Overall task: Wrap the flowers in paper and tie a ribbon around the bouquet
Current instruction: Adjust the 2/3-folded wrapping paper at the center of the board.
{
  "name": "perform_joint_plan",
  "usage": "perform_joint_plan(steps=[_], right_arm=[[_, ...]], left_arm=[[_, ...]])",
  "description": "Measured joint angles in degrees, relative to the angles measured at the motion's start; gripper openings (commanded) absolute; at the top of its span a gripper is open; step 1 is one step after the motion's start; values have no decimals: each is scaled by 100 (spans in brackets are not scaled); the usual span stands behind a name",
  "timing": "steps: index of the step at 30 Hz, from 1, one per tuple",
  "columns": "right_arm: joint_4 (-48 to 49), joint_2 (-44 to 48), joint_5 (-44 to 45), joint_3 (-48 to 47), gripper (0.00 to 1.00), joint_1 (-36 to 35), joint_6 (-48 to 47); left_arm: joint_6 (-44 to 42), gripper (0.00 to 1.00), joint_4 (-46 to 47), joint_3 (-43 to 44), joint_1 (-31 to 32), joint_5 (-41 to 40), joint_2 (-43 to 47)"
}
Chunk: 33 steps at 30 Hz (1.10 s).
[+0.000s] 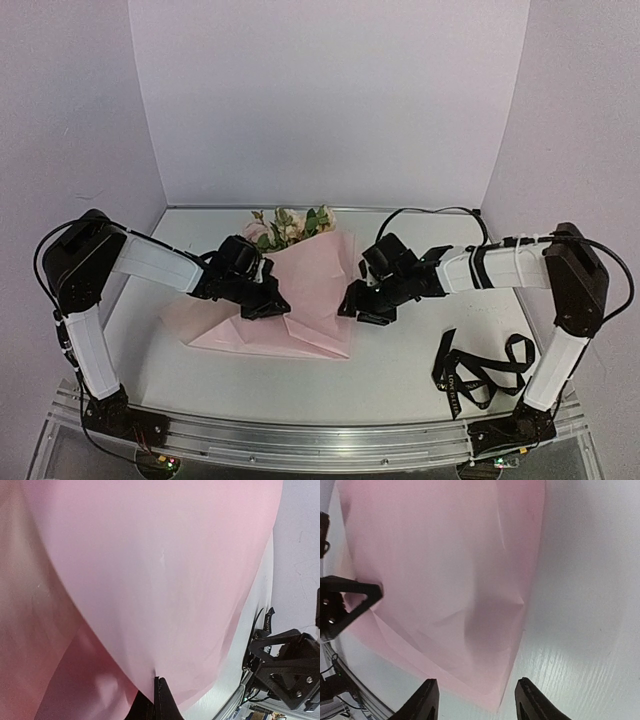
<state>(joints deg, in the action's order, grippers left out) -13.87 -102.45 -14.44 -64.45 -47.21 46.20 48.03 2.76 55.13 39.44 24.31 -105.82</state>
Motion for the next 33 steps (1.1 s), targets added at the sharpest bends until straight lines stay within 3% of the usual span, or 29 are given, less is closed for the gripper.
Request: perform_joint_plan(steps=[7, 18, 29, 33], right_arm=[[1087, -255, -673, 233, 34, 5, 570], [2325, -685, -774, 1000, 30, -239, 1388], [3081, -764, -332, 1239, 27, -810, 2362], [3225, -813, -108, 1239, 26, -985, 2679]], left_arm=[[0, 0, -61, 0, 6, -47, 0], [-2, 1, -384, 0, 59, -254, -2], [-314, 31, -1142, 52, 68, -589, 412], [-512, 35, -1574, 144, 68, -746, 911]])
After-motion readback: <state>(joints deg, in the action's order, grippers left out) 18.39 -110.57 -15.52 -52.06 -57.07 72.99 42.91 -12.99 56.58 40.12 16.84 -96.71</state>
